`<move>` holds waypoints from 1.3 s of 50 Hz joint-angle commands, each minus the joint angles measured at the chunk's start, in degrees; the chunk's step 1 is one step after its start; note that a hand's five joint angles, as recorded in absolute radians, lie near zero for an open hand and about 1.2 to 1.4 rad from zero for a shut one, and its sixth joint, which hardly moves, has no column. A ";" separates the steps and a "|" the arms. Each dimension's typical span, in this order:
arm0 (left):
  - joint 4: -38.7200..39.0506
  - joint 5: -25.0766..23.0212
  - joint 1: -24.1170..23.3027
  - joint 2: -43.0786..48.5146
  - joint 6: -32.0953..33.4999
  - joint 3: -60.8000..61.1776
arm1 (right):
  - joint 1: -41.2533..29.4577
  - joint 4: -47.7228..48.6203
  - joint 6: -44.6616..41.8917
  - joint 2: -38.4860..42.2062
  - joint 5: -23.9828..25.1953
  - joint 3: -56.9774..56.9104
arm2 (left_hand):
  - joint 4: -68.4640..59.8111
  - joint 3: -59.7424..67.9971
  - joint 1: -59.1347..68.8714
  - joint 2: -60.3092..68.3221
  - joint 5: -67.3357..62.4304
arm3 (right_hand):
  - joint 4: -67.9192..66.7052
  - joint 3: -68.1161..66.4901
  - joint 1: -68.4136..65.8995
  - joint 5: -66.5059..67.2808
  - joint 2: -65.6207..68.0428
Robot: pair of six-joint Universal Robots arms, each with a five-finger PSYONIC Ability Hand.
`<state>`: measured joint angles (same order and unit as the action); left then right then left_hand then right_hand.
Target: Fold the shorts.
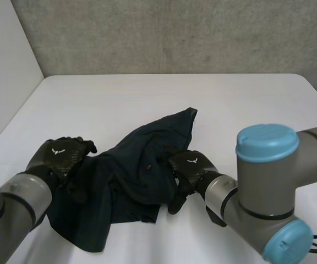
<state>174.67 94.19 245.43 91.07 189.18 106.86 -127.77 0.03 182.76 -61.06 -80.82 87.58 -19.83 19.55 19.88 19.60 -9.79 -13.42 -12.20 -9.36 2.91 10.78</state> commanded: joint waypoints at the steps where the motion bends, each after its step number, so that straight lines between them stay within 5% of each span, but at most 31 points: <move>1: 1.20 0.03 -1.44 -0.98 -9.69 3.78 | -1.51 3.75 0.92 4.80 -4.42 -2.15 | -3.50 3.78 3.46 3.74 -3.54 | 0.49 -0.72 -3.57 0.02 2.15; 5: 1.64 0.03 -3.29 2.08 -12.78 3.97 | -1.60 4.89 2.51 7.00 -7.06 -3.47 | -3.50 3.78 3.46 3.74 -3.54 | -18.80 -20.02 -22.86 19.31 21.45; 6: 1.82 0.03 -4.51 4.27 -13.48 3.44 | -1.60 5.50 2.68 7.35 -7.50 -3.73 | -3.50 3.78 3.46 3.74 -3.54 | -43.18 -44.40 -47.24 43.69 45.82; 8: 1.82 0.12 -5.66 5.51 -13.66 2.91 | -1.60 6.73 2.68 7.36 -7.33 -3.91 | -3.34 3.62 3.29 3.57 -3.38 | -66.48 -67.69 -70.54 66.99 69.12; 18: 7.88 3.89 -10.06 12.46 -19.81 -1.92 | -1.52 8.15 -4.42 1.83 -6.80 -1.63 | -2.83 3.11 2.79 3.06 -2.87 | -66.58 -67.80 -70.64 67.09 69.22; 28: 9.99 18.05 -10.76 22.74 -21.22 -6.05 | -0.90 8.06 -7.51 -3.01 -6.80 0.92 | -7.53 7.81 7.49 7.77 -7.57 | -66.58 -67.80 -70.64 67.09 69.22; 36: 15.17 18.67 -10.85 24.24 -21.05 -6.67 | -0.81 7.97 -11.19 -6.09 -6.89 1.98 | -25.52 25.80 25.48 25.76 -25.56 | -66.58 -67.80 -70.64 67.09 69.22; 42: 15.53 18.67 -10.85 23.10 -20.35 -6.41 | -0.81 7.80 -13.92 -7.76 -7.15 1.80 | -52.07 52.35 52.03 52.31 -52.11 | -66.58 -67.80 -70.64 67.09 69.22; 47: 14.91 17.88 -10.85 14.68 -11.75 -5.70 | -0.81 6.05 -21.19 -10.04 -7.07 0.75 | -60.17 60.45 60.12 60.40 -60.21 | -66.58 -67.80 -70.64 67.09 69.22; 56: 4.47 9.27 -11.99 -2.99 18.40 -7.19 | -0.64 -5.82 -38.26 -16.45 -7.94 -4.34 | -60.17 60.45 60.12 60.40 -60.21 | -66.58 -67.80 -70.64 67.09 69.22; 65: -9.86 2.49 -11.73 -13.63 21.93 -14.13 | 2.70 -20.67 -46.97 -27.44 -8.56 -9.88 | -60.17 60.45 60.12 60.40 -60.21 | -66.58 -67.80 -70.64 67.09 69.22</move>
<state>174.05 100.51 233.52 83.71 210.36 98.20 -127.17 -10.79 140.21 -81.73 -89.18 81.40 -68.68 67.94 64.56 68.44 -54.81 -68.13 -67.37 -54.52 55.81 67.23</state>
